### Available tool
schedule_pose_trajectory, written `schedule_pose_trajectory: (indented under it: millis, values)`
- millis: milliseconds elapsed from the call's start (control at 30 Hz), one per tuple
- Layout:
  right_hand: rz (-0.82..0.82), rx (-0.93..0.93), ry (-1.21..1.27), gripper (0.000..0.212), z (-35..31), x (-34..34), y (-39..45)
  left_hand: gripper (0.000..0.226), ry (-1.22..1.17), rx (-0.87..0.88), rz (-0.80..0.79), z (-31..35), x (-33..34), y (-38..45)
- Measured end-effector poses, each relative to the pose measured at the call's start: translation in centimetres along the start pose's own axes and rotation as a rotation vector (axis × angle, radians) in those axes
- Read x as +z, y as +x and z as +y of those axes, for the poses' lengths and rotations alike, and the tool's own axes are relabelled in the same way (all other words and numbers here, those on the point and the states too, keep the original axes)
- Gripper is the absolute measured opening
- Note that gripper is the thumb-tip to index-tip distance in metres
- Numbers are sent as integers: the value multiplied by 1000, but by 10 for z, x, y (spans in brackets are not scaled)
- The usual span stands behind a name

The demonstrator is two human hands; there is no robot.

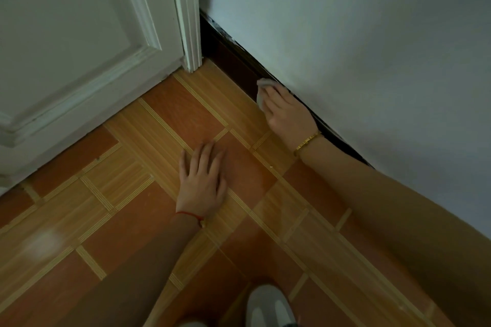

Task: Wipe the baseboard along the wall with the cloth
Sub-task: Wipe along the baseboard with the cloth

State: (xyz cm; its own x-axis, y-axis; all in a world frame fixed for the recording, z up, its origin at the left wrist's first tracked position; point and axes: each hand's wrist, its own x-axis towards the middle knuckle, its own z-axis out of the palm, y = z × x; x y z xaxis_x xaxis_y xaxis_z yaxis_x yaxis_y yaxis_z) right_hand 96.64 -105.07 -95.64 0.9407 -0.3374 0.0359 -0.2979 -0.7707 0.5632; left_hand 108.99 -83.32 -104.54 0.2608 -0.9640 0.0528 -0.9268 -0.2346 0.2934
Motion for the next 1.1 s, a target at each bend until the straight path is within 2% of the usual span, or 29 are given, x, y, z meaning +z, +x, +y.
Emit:
schedule_pose_trajectory:
  millis: [100,167,267,367,433,500,633,733,800,1000,1100]
  values:
    - [44,-20,-23,37,3,-2,-40,58,-23,-1,21,0,1,-1]
    - [9,-15,-41,40,4,-7,-76,57,-30,0,28,0,1,-1]
    - [-93,86,-106,51,-1,-1,-128,55,-46,0,50,0,2,0]
    - [-74,180,-8,58,-4,7,-156,54,-45,3,56,0,2,0]
    - [-61,108,-62,48,-3,-1,-147,54,-39,1,54,0,2,0]
    - [-24,76,-9,40,-2,-9,-126,54,-42,-4,49,1,1,-1]
    - [96,44,-1,39,3,-10,-60,56,-36,-8,45,0,0,0]
    - [107,17,6,40,8,-7,-10,57,-43,6,41,0,0,0]
    - [50,16,35,37,8,-9,4,58,-43,4,48,-1,0,0]
    - [90,-26,-31,38,12,-6,-58,57,-37,2,39,1,-2,0]
    - [26,-1,-41,38,9,-11,-104,57,-33,9,46,0,-4,-2]
